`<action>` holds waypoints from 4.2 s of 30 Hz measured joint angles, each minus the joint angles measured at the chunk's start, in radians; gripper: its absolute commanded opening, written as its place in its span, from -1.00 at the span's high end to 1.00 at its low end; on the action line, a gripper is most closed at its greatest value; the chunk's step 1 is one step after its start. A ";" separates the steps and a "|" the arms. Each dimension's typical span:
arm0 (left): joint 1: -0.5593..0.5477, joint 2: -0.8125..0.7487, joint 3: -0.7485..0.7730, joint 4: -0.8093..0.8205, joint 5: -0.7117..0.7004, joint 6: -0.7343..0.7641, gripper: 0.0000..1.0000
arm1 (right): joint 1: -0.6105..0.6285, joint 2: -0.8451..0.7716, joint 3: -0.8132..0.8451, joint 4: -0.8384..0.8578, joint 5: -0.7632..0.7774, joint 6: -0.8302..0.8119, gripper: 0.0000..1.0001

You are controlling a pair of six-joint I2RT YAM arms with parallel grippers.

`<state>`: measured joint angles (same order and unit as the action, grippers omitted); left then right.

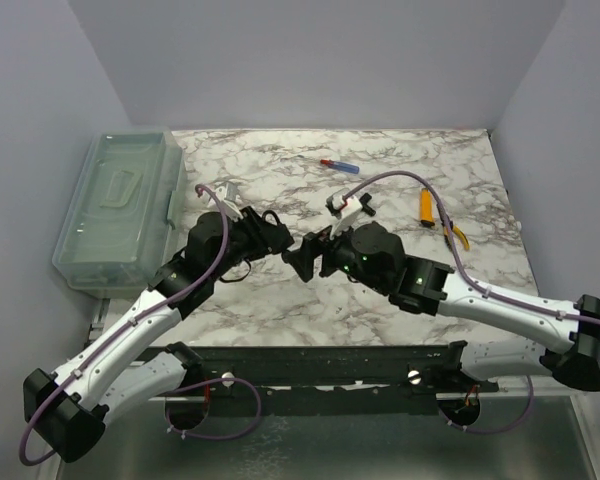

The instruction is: Unlock with the key

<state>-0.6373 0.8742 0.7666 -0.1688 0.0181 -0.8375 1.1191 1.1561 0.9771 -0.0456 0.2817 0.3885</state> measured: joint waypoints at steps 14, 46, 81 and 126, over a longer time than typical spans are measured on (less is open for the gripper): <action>0.000 0.085 0.000 -0.176 -0.253 -0.304 1.00 | 0.000 0.272 0.158 -0.084 -0.018 -0.060 -0.45; 0.000 0.031 0.000 -0.200 -0.293 -0.428 1.00 | 0.000 0.394 0.183 -0.065 -0.021 -0.087 0.23; 0.008 -0.210 -0.191 0.001 -0.170 -0.318 1.00 | -0.027 0.285 0.011 0.161 -0.198 -0.016 0.99; 0.013 -0.365 -0.252 0.458 0.284 -0.104 1.00 | -0.216 0.160 -0.159 0.705 -1.032 0.301 0.22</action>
<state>-0.6239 0.5095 0.5144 0.2890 0.3023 -0.9417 0.9031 1.3159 0.8185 0.6594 -0.7498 0.6891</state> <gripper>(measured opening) 0.348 0.323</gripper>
